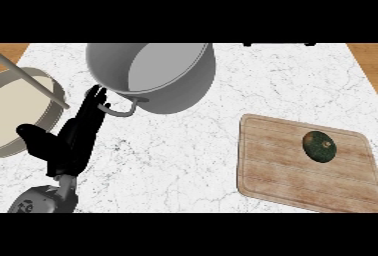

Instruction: Pick the squash from the cutting board and place it in the pot

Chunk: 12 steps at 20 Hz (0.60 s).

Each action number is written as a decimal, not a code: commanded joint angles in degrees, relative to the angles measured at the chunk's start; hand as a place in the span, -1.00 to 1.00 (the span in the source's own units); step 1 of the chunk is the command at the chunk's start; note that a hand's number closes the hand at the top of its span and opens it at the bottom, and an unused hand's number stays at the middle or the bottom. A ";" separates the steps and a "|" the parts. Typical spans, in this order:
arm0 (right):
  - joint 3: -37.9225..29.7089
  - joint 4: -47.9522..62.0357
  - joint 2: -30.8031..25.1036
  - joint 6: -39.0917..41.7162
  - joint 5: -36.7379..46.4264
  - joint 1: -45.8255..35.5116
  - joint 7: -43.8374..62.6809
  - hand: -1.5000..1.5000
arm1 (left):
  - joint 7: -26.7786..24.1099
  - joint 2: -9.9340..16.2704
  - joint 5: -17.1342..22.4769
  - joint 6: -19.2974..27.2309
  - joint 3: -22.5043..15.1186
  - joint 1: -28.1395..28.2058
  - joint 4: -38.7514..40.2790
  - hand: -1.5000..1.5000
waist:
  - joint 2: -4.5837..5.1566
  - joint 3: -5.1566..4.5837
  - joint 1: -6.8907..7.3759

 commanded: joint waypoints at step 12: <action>6.67 -3.57 8.99 3.17 16.29 -1.61 13.73 -1.00 | 4.22 -3.46 -4.89 0.00 -0.26 1.21 -2.91 0.00 | 0.24 -0.02 0.51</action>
